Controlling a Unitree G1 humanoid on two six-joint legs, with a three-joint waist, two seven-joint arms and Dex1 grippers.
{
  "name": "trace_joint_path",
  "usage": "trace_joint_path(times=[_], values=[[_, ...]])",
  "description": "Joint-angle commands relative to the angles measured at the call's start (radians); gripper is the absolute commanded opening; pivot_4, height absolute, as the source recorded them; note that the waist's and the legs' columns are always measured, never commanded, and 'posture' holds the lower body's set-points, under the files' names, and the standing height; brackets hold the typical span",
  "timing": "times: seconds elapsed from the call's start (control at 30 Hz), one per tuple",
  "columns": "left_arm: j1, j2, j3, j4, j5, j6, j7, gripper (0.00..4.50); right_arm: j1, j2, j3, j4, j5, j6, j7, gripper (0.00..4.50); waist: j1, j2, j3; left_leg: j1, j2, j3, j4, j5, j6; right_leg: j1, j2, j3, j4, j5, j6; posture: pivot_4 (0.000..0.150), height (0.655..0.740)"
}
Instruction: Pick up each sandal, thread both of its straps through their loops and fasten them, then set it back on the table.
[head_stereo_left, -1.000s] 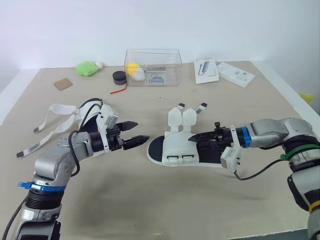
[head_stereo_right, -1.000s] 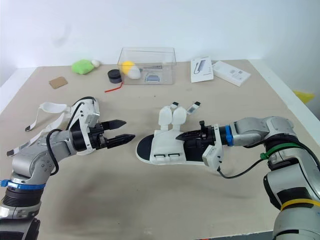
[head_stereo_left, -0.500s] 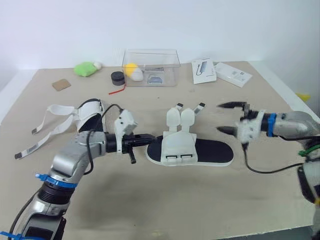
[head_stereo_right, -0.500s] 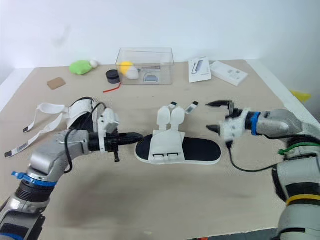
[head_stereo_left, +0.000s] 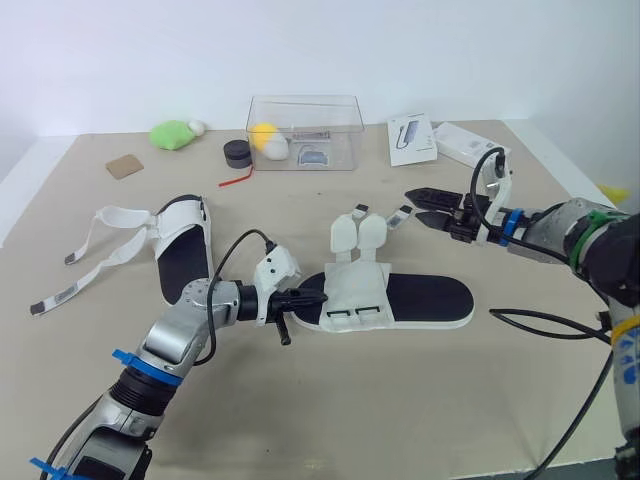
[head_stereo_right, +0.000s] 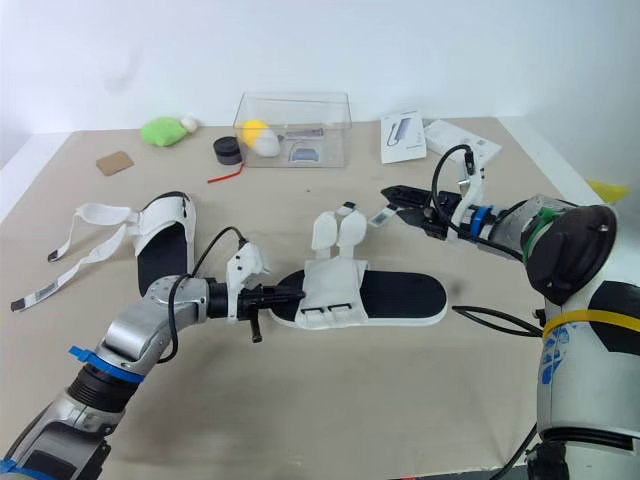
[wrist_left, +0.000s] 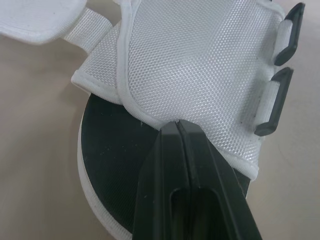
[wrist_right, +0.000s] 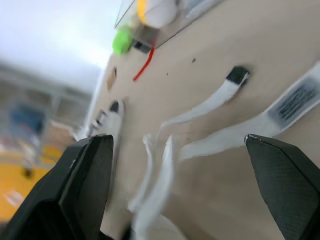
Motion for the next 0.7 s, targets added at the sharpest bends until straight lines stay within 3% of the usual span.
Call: trace_joint_path(times=[0.03, 0.3, 0.63, 0.7], values=[[0.025, 0.004, -0.023, 0.034, 0.044, 0.004, 0.011, 0.03, 0.018, -0.004, -0.048, 0.031, 0.103, 0.043, -0.164, 4.5, 0.0, 0.0, 0.0, 0.0, -0.001, 0.0, 0.0, 0.0, 0.0, 0.0, -0.001, 0.0, 0.0, 0.0, 0.001, 0.15, 0.74], [0.02, -0.003, -0.017, 0.043, 0.049, 0.0, 0.013, 0.03, 0.073, 0.054, -0.113, 0.029, 0.183, 0.043, -0.275, 4.5, -0.004, 0.0, 0.0, 0.0, -0.003, 0.004, 0.002, 0.0, 0.0, 0.0, -0.002, 0.002, -0.002, 0.003, 0.008, 0.15, 0.74], [0.014, -0.009, -0.016, 0.049, 0.049, 0.0, 0.017, 0.03, 0.321, 0.269, -0.289, -0.481, 0.408, 0.076, -0.579, 4.5, -0.003, -0.006, -0.006, 0.0, 0.005, 0.006, 0.004, 0.0, 0.001, 0.005, 0.004, 0.004, -0.015, 0.01, 0.016, 0.15, 0.74], [0.015, -0.009, -0.015, 0.05, 0.051, -0.001, 0.018, 0.0, 0.364, 0.309, -0.313, -0.588, 0.44, 0.095, -0.629, 3.97, -0.003, -0.006, -0.007, 0.0, 0.007, 0.006, 0.005, 0.0, 0.001, 0.005, 0.005, 0.004, -0.015, 0.011, 0.016, 0.15, 0.74]])
